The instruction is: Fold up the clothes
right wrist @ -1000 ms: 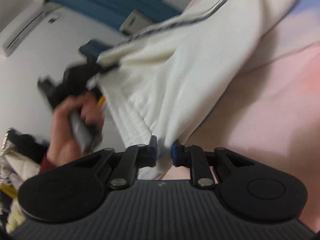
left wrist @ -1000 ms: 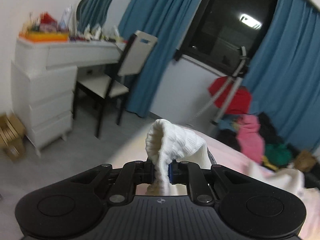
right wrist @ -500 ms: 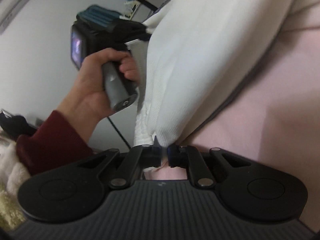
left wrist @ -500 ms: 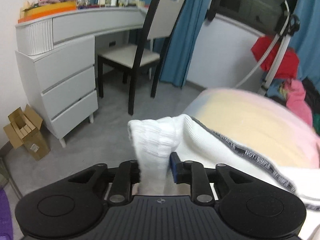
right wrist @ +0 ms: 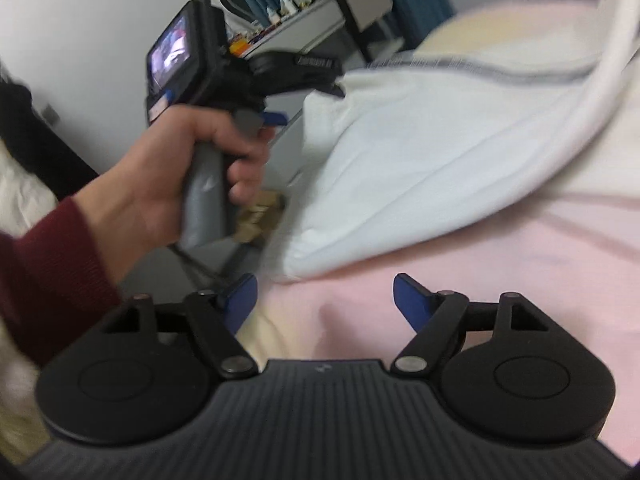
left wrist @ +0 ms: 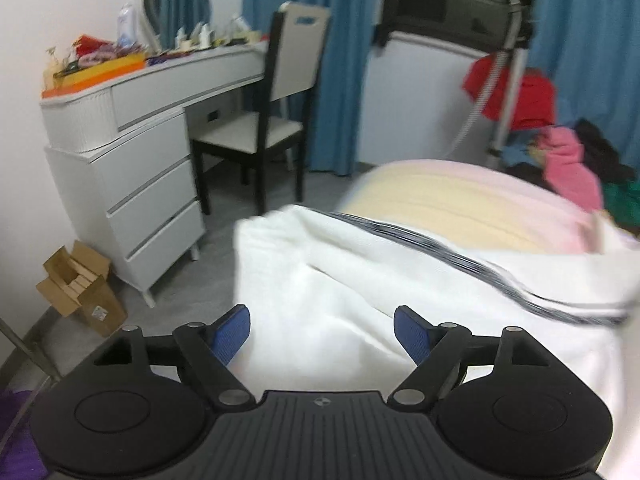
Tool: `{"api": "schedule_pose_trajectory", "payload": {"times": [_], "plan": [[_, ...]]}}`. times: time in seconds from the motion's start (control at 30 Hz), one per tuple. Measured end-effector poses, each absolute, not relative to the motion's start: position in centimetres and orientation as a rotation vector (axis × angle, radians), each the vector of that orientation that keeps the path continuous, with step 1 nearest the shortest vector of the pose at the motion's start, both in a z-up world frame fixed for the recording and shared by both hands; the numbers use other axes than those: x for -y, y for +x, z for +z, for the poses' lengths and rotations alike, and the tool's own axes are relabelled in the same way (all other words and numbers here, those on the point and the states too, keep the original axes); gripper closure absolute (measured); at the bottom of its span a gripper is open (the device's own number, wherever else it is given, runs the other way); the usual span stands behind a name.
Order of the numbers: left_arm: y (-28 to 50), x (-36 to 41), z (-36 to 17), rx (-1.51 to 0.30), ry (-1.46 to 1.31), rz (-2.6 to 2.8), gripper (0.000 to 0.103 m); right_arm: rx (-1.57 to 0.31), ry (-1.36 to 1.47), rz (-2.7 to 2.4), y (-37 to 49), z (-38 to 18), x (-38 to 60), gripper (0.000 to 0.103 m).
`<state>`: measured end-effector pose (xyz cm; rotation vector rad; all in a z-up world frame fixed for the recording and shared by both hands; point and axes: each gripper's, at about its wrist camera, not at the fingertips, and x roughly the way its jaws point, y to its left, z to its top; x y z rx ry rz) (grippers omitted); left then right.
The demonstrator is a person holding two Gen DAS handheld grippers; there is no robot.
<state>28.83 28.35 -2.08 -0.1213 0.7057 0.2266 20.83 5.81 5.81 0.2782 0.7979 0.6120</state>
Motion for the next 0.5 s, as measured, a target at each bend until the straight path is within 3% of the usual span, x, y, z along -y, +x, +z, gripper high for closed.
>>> {"api": "schedule_pose_trajectory", "payload": {"times": [0.23,0.5], "plan": [[19.1,-17.5,0.9,-0.57,-0.112,0.059,0.021,-0.593,0.055,0.411,13.8,9.6,3.4,0.026],[11.0,-8.7,0.5,-0.495,-0.14,-0.1,0.016,-0.449,0.087,0.198,10.3,11.1,10.7,0.026]]}}
